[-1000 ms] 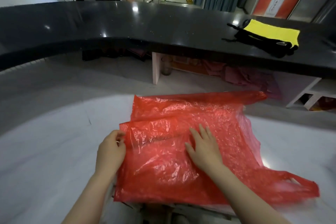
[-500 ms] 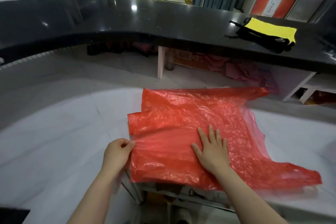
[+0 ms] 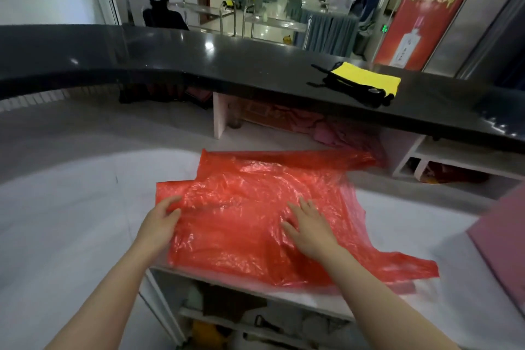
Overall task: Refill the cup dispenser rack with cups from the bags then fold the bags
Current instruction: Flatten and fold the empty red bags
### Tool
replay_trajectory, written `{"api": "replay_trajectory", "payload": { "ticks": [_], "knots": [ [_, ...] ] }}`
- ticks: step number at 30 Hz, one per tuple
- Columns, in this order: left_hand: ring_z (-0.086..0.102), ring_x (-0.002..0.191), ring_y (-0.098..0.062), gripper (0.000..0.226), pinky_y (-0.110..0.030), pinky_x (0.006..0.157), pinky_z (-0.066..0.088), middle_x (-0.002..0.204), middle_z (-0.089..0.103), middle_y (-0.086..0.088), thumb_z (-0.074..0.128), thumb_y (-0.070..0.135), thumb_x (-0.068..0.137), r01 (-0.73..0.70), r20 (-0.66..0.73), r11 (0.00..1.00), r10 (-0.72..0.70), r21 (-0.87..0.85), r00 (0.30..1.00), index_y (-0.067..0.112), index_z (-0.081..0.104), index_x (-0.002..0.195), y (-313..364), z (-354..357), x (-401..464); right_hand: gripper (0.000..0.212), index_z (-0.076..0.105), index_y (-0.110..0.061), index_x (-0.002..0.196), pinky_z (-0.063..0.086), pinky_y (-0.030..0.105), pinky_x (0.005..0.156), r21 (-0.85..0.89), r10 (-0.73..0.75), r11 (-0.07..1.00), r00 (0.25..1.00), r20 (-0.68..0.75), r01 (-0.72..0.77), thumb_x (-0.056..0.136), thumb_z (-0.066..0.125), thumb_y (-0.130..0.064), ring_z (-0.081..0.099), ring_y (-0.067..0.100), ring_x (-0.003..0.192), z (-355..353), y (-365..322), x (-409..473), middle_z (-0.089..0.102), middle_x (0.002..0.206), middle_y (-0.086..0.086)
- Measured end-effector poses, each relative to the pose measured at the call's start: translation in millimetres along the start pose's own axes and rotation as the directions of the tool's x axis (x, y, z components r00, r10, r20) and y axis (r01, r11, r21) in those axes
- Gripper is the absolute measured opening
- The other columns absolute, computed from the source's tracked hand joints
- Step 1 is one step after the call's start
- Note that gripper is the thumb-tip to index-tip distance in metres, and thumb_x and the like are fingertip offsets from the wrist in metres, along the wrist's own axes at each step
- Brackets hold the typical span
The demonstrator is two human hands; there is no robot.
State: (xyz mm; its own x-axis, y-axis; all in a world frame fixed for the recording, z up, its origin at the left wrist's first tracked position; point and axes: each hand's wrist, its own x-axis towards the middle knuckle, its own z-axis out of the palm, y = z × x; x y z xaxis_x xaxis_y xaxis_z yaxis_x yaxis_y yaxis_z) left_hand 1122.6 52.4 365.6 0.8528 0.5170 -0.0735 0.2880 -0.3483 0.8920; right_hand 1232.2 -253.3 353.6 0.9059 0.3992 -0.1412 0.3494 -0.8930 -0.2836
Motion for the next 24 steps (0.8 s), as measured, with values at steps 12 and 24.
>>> {"api": "replay_trajectory", "payload": {
  "ticks": [12,24],
  "knots": [
    [0.055,0.098,-0.008,0.051,-0.018,0.08,0.046,0.126,0.061,0.0,0.056,-0.001,0.087,-0.167,0.209,0.897,0.085,0.41,0.974,0.044,0.062,0.111,8,15,-64,0.058,0.033,-0.032,0.148,0.017,0.04,0.118,-0.078,-0.074,0.994,0.997,0.023,0.075,0.095,0.045,-0.051,0.015,0.02,0.147,-28,133,-75,0.016,0.161,-0.001],
    [0.043,0.132,-0.024,0.04,-0.048,0.106,0.04,0.142,0.048,0.001,0.058,0.002,0.09,-0.272,0.147,0.896,0.234,0.352,0.961,0.036,0.064,0.111,23,44,-98,0.097,0.009,-0.041,0.15,-0.022,0.049,0.112,-0.265,-0.25,0.928,0.965,0.08,0.263,0.069,0.034,-0.088,-0.019,0.008,0.141,-22,165,-113,-0.011,0.151,-0.02]
  ]
}}
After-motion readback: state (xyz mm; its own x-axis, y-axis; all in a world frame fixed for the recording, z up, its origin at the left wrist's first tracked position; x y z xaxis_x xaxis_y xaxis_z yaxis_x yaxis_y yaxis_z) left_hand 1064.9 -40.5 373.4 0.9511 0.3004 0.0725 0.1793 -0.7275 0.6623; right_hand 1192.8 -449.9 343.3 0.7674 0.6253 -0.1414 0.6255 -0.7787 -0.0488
